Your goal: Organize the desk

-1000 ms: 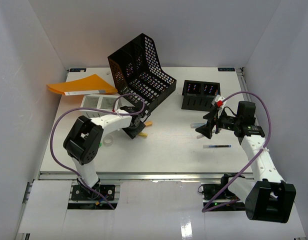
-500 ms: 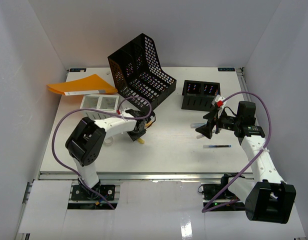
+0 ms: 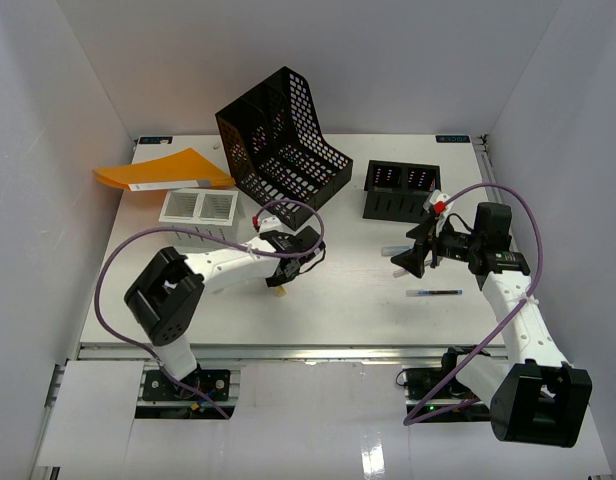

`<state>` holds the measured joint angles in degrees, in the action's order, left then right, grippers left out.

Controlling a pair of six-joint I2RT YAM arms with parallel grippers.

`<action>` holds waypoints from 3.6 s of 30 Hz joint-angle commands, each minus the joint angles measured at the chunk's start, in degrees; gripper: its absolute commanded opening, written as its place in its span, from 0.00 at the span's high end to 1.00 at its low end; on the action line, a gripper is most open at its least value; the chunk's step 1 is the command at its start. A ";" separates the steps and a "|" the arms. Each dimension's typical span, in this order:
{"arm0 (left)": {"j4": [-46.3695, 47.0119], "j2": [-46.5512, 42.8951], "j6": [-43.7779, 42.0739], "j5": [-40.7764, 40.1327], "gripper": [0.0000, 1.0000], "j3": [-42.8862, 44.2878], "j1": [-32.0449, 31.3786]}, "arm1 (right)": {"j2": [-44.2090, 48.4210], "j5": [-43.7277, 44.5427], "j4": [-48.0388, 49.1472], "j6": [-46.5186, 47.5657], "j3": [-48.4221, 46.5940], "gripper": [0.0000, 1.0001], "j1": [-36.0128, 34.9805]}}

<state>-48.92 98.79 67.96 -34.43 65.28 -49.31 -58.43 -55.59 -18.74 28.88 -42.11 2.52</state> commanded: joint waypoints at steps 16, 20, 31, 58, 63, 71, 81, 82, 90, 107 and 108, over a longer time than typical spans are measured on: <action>20.22 -40.16 -38.34 -2.23 1.00 -14.95 0.46 | -0.55 -0.66 1.08 0.74 0.53 0.09 -0.06; 23.55 -45.25 -44.07 -2.56 1.00 -16.09 2.65 | -1.12 -1.13 1.08 1.14 0.69 0.09 0.02; 35.15 -49.13 -56.38 7.46 1.00 -18.47 23.59 | -2.35 -2.20 0.91 2.20 1.27 0.09 0.02; 71.12 -22.66 -58.61 46.03 1.00 -18.82 58.97 | -0.26 -4.79 -1.73 3.81 0.62 0.09 -0.06; 79.40 -21.17 -60.15 48.04 0.94 -25.30 59.24 | -0.74 -5.16 -1.84 3.90 0.62 0.09 -0.06; 86.04 -20.69 -58.61 46.29 0.59 -30.00 59.31 | -1.57 -5.37 -1.83 4.08 0.80 0.09 -0.06; 82.04 -26.98 -56.00 46.95 0.18 -30.33 59.24 | -2.32 -7.83 -5.64 10.88 0.89 0.10 -0.65; 80.62 -28.07 -55.37 47.47 0.18 -29.77 59.24 | -2.50 -8.10 -6.80 13.27 0.74 0.10 -1.35; 57.97 -38.15 -45.90 53.18 0.03 -24.22 59.26 | -7.75 1.37 -5.95 29.13 -2.67 0.10 -19.54; 39.20 -63.39 -27.73 67.79 0.02 -36.29 59.33 | -60.48 17.90 -18.98 38.18 -53.71 0.09 -45.00; 38.21 -63.91 -27.45 67.28 0.02 -36.37 59.33 | -62.08 18.34 -19.01 37.82 -55.65 0.08 -45.12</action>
<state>-4.68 37.80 36.37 31.64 29.98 9.77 -114.67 -40.56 -33.43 65.61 -90.31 -41.76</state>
